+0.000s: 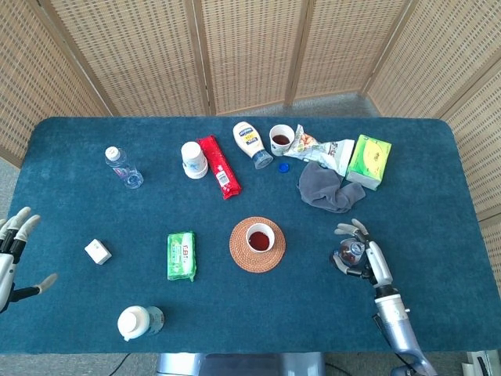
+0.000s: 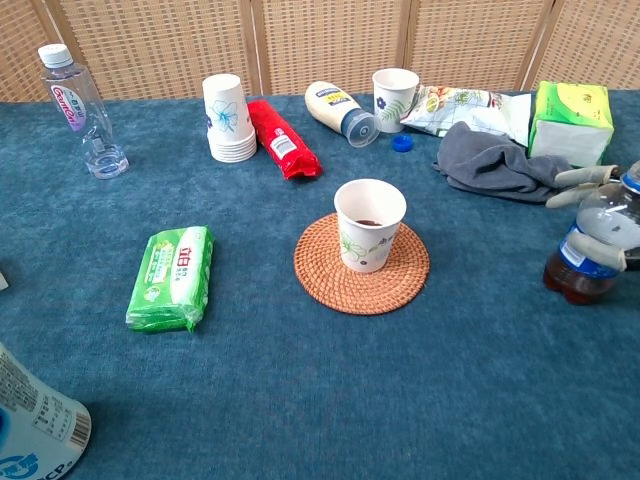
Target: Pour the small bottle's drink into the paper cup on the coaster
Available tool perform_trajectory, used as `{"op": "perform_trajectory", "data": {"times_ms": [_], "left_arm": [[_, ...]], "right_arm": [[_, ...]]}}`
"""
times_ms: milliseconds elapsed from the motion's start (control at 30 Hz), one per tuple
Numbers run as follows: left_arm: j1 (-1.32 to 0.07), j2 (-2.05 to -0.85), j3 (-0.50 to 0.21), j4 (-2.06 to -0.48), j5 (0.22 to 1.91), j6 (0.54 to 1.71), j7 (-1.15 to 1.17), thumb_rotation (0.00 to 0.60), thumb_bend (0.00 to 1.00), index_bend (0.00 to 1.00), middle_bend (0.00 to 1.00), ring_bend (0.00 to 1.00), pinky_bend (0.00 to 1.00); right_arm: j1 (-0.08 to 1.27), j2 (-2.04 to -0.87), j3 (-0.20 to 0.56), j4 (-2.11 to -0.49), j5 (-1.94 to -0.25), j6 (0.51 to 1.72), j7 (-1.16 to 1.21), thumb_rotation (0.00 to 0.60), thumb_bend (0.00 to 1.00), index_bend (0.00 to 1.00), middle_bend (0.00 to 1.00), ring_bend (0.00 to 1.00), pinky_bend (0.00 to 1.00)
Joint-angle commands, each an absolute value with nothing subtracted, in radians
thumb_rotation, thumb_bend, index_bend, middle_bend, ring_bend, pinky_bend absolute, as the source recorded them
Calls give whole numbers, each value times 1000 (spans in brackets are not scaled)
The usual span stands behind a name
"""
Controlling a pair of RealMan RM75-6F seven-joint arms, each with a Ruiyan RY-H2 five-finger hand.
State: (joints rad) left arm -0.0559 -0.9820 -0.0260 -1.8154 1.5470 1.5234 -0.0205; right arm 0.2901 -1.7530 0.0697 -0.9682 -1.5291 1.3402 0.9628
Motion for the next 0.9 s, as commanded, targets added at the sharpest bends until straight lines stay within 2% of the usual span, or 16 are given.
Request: {"op": "perform_trajectory", "data": {"times_ms": [33,267,567,900], "left_arm": [[-56,-982,-26,-1815,1548,1524,-20,600,115,0,0,0,0],[-56,-982,-25,-1815,1549,1524,-22,600,115,0,0,0,0],[-56,-982,-25,-1813,1550,1526,-26,600,115,0,0,0,0],[-52,-979,-27,-1812,1557,1539,-42,600,115,0,0,0,0]], "right_arm": [[289,-1759,70,-961,-1530,1344,962,600,482,260,376,105,399],[285,-1780,70,-943,-1531,1361,945,600,593,352,460,209,538],[283,-1798,76,-946,-1537,1393,903,600,749,415,524,276,697],[316,-1737,82,-1072,-1584,1426,766,600,815,425,533,293,725]]}}
